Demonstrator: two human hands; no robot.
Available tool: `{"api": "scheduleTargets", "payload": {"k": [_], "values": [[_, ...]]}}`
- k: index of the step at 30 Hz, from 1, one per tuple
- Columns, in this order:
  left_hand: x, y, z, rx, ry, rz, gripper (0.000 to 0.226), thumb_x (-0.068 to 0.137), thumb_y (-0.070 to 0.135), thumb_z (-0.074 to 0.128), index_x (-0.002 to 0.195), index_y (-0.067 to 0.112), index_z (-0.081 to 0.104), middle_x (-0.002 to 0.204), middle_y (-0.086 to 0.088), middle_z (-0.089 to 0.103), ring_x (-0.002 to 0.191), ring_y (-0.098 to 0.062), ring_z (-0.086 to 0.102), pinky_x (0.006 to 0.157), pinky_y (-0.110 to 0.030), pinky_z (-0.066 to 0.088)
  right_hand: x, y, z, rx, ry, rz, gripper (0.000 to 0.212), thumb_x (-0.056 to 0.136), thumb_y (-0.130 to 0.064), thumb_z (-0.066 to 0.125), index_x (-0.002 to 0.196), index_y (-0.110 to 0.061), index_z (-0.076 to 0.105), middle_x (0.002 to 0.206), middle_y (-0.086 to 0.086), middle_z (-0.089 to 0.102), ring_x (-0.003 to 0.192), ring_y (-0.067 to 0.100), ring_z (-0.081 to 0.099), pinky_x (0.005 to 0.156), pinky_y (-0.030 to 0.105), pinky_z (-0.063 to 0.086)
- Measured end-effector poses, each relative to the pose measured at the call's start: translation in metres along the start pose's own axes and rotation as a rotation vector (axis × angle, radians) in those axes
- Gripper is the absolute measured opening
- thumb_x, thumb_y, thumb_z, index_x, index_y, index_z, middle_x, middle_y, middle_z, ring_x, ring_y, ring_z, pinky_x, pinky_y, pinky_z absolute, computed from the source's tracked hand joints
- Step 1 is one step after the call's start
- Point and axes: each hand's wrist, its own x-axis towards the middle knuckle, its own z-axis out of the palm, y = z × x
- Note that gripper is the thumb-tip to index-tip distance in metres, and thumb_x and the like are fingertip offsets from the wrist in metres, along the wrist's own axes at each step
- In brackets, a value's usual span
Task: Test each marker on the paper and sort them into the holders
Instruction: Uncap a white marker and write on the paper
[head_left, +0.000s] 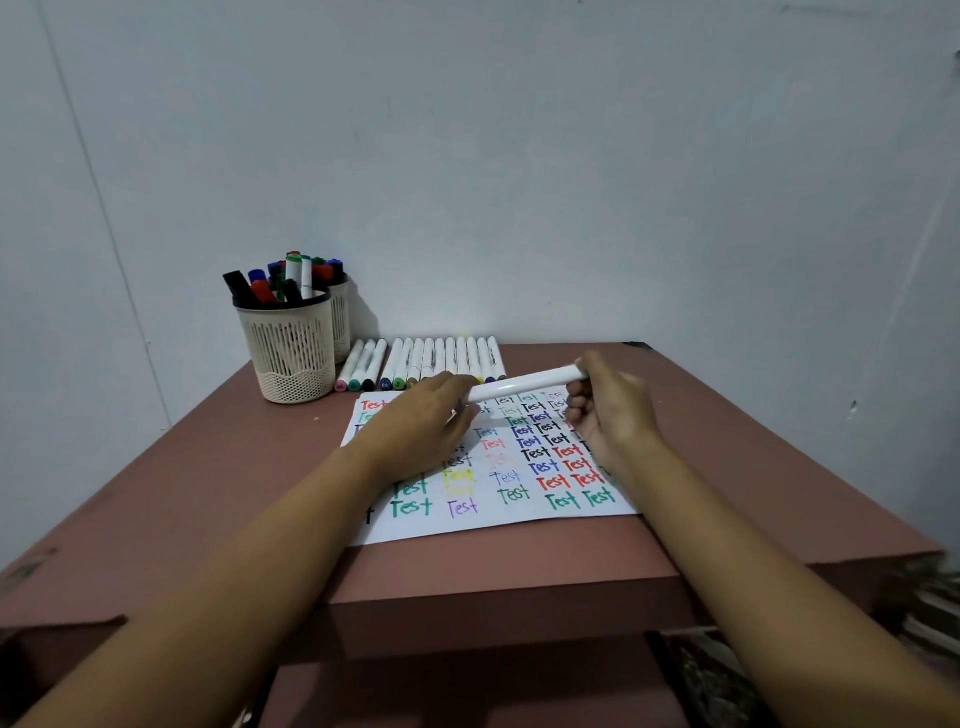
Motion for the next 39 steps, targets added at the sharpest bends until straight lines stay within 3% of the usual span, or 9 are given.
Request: {"api": "scheduleTargets", "payload": {"k": [3,9,16,19,24,27,30,34,39], "values": [[0.001,0.003,0.000,0.006,0.018,0.007,0.026,0.097,0.023,0.044,0.115,0.007,0.052,0.097,-0.007,0.055,0.077,-0.015,0.042,0.066,-0.027,0.031,-0.004,0.000,0.002,0.135,-0.096,0.046,0.023,0.092,-0.017,0.059,0.072,-0.008,0.053,0.057,0.004,0.046,0.049,0.011,0.040,0.043,0.021,0.035],[-0.001,0.009,-0.005,0.076,0.044,0.049,0.026,0.097,0.026,0.043,0.116,0.009,0.051,0.088,0.002,0.049,0.072,-0.016,0.042,0.061,-0.028,0.027,-0.012,0.013,0.007,-0.125,-0.421,0.078,0.011,0.089,-0.018,0.063,0.086,-0.007,0.062,0.063,0.002,0.060,0.053,0.007,0.055,0.047,0.018,0.044],[-0.001,0.010,-0.003,0.087,0.077,0.078,0.041,0.089,0.043,0.033,0.108,0.013,0.053,0.076,-0.002,0.057,0.068,-0.023,0.052,0.056,-0.028,0.032,-0.010,0.015,0.005,-0.070,-0.437,0.056,0.012,0.092,-0.011,0.058,0.085,-0.002,0.063,0.061,0.000,0.064,0.053,0.005,0.058,0.050,0.015,0.047],[-0.002,0.009,-0.005,0.100,0.133,0.083,0.037,0.087,0.051,0.030,0.106,0.025,0.049,0.068,0.001,0.061,0.058,-0.021,0.055,0.049,-0.028,0.035,-0.011,0.014,0.005,-0.054,-0.439,0.035,0.010,0.092,-0.010,0.057,0.086,-0.003,0.061,0.062,0.001,0.063,0.054,0.005,0.058,0.051,0.014,0.047],[-0.003,0.012,-0.009,0.054,0.159,0.020,0.028,0.088,0.051,0.042,0.110,0.035,0.050,0.072,0.007,0.066,0.061,-0.017,0.059,0.048,-0.018,0.031,-0.014,0.012,0.005,-0.045,-0.427,0.032,0.009,0.093,-0.010,0.057,0.086,-0.005,0.060,0.062,0.001,0.061,0.053,0.006,0.057,0.050,0.016,0.047],[-0.001,0.012,-0.008,-0.039,0.006,-0.137,0.047,0.087,0.048,0.054,0.128,0.029,0.041,0.060,0.005,0.055,0.057,-0.011,0.047,0.052,-0.025,0.032,-0.015,0.009,0.006,0.030,-0.359,0.054,0.011,0.095,-0.013,0.055,0.085,-0.009,0.056,0.067,0.006,0.058,0.052,0.010,0.058,0.048,0.019,0.049],[-0.002,0.006,-0.006,-0.181,0.023,-0.191,0.051,0.086,0.046,0.058,0.126,0.022,0.037,0.050,0.004,0.040,0.051,-0.012,0.040,0.053,-0.028,0.030,-0.014,0.003,0.002,0.217,-0.271,0.085,0.013,0.097,-0.013,0.048,0.086,-0.008,0.046,0.074,0.016,0.060,0.056,0.025,0.066,0.054,0.029,0.058],[-0.003,-0.001,-0.003,-0.200,-0.013,-0.278,0.036,0.094,0.032,0.048,0.125,0.015,0.040,0.069,0.008,0.049,0.065,-0.007,0.046,0.054,-0.018,0.030,-0.014,0.000,-0.005,0.319,-0.282,0.105,0.016,0.094,-0.007,0.051,0.082,-0.011,0.042,0.068,0.019,0.064,0.063,0.036,0.068,0.062,0.037,0.060],[-0.001,-0.007,-0.004,-0.178,-0.056,-0.341,0.034,0.095,0.011,0.036,0.127,0.008,0.046,0.121,-0.005,0.055,0.092,-0.010,0.045,0.069,-0.019,0.028,-0.014,-0.002,-0.012,0.063,-0.194,-0.017,0.023,0.088,0.001,0.060,0.073,-0.011,0.047,0.068,0.012,0.056,0.054,0.020,0.059,0.049,0.022,0.051]]}}
